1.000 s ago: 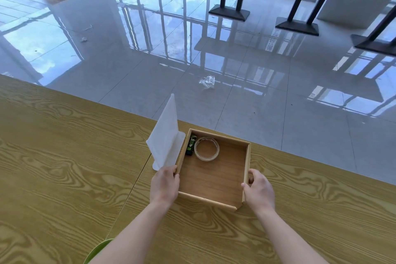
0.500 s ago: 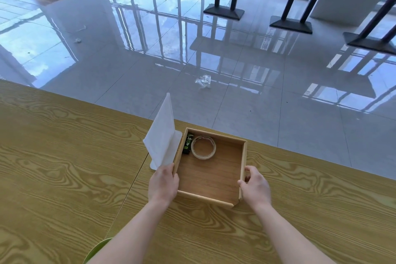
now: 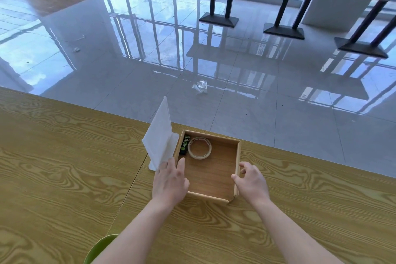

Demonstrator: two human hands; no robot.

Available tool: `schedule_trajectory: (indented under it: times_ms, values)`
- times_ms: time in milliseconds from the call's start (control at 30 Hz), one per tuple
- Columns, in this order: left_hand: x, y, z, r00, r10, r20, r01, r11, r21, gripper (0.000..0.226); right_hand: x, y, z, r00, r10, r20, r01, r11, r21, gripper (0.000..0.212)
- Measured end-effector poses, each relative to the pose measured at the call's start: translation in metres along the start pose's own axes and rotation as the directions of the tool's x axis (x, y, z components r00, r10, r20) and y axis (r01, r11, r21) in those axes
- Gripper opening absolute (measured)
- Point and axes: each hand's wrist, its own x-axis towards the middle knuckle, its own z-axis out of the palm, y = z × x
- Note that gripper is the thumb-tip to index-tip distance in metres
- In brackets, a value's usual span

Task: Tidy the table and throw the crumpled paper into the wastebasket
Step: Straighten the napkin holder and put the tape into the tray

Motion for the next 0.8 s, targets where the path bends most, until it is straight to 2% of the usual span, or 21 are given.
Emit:
schedule_trajectory:
  times_ms: [167,400,600,800]
  values:
    - [-0.004,0.012,-0.009,1.000,0.026,0.013,-0.026,0.999,0.047,0.065,-0.013,-0.006,-0.007,0.998,-0.059,0.017,0.059,0.998,-0.022,0.049]
    - [-0.012,0.025,-0.021,0.998,0.060,0.025,-0.063,0.992,0.112,0.072,-0.031,-0.012,-0.017,0.985,-0.149,0.086,0.160,0.979,-0.128,0.060]
    - [-0.022,0.033,-0.030,0.994,0.104,0.040,-0.109,0.982,0.153,0.074,-0.046,-0.016,-0.026,0.979,-0.167,0.116,0.187,0.962,-0.200,0.065]
    - [-0.031,0.038,-0.038,0.988,0.146,0.054,-0.153,0.976,0.157,0.076,-0.066,-0.020,-0.033,0.980,-0.178,0.083,0.194,0.948,-0.252,0.065]
